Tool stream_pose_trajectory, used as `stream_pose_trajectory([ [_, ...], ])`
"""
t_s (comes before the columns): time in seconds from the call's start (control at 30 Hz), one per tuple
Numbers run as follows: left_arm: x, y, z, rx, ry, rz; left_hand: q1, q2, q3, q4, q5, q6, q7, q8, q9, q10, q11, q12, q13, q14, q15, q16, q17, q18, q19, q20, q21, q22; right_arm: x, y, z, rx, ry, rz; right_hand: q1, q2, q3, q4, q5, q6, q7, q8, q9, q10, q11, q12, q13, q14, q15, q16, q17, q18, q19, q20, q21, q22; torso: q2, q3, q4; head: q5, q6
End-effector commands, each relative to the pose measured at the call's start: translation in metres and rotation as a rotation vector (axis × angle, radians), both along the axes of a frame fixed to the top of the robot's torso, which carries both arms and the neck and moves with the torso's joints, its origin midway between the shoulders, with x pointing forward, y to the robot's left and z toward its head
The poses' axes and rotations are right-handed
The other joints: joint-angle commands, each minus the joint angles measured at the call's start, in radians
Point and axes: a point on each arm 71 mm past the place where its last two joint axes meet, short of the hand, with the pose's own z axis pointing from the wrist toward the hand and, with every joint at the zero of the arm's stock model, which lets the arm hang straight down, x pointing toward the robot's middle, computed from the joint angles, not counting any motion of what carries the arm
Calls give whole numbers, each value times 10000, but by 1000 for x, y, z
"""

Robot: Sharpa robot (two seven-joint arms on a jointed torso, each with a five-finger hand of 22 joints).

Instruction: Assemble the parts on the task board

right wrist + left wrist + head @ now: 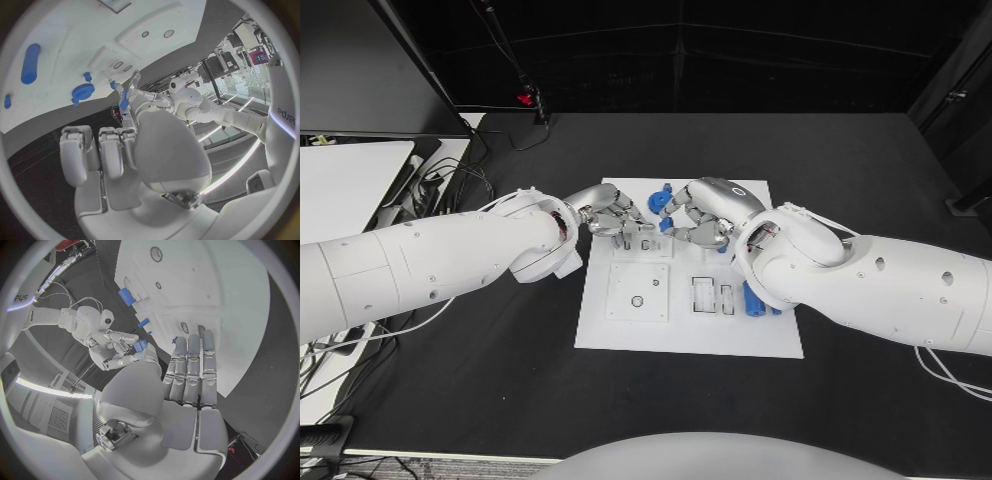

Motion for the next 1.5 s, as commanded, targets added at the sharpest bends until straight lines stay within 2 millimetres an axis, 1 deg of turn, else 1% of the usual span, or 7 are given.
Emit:
stream_pose_trajectory([
  [0.03,-2,4,3,-207,-137,-165,-18,-126,-62,17,63,-38,6,49,15,-71,23,-44,9,-35,3,-67,14,109,-69,12,-62,11,1,-1,-1,-398,98,-138,8,41,16,-56,29,56,21,30,16,1041,73,24,2629,1077,72,25,2634,-152,1059,78,-3,2635,-11,0,18,-12,3],
  [0.3,-10,21,3,-222,52,-228,29,-264,-160,3,270,-43,7,66,21,-103,24,-89,6,-70,12,-92,19,106,-85,19,-87,20,3,-2,-5,-1251,567,-392,4,42,15,-56,11,58,23,27,15,1041,75,24,2629,1077,76,25,2634,-152,1059,81,-3,2635,-51,-30,39,-29,-22],
  [0.33,-11,23,4,-226,65,-217,34,-271,-164,2,278,-42,7,67,22,-109,24,-95,4,-75,13,-96,18,106,-87,20,-89,20,4,-2,-5,-1386,639,-427,4,42,15,-56,9,58,23,26,15,1041,75,24,2629,1077,76,25,2634,-152,1059,82,-3,2635,-36,-20,21,-11,-14],
  [0.6,-17,38,7,-239,109,-71,56,-280,-170,2,312,-35,5,75,25,-117,24,-108,-1,-83,15,-104,17,106,-91,21,-96,20,11,7,-1,-2603,1013,-650,-2,50,18,-60,-47,63,23,18,13,1041,77,24,2629,1077,90,25,2634,-152,1059,93,-3,2635,-44,-21,29,31,30],
  [1.1,-19,44,6,-153,268,-5,72,-280,-169,1,328,-33,3,78,26,-115,22,-112,-2,-84,14,-105,17,107,-91,21,-98,21,16,40,3,-4048,1135,-721,5,43,24,-85,-138,66,17,3,9,1041,74,24,2629,1077,112,25,2634,-152,1059,113,-3,2635,-36,-9,7,178,117],
  [1.27,-19,45,6,-135,275,20,81,-278,-167,0,336,-34,2,79,26,-113,20,-113,-2,-83,14,-105,17,108,-91,21,-99,21,16,52,1,-4756,1230,-748,4,39,26,-96,-183,61,10,-8,5,1041,70,24,2629,1077,122,25,2634,-152,1059,121,-3,2635,-29,-17,-18,239,131],
  [1.5,-18,45,6,-117,276,45,92,-274,-164,0,345,-35,1,79,26,-111,19,-114,-3,-82,13,-105,18,108,-90,20,-100,22,18,62,-1,-5661,1125,-905,-17,43,39,-119,-331,54,-24,-36,-2,1041,46,24,2629,1077,153,25,2634,-152,1059,151,-3,2635,-27,-11,-15,224,154],
])
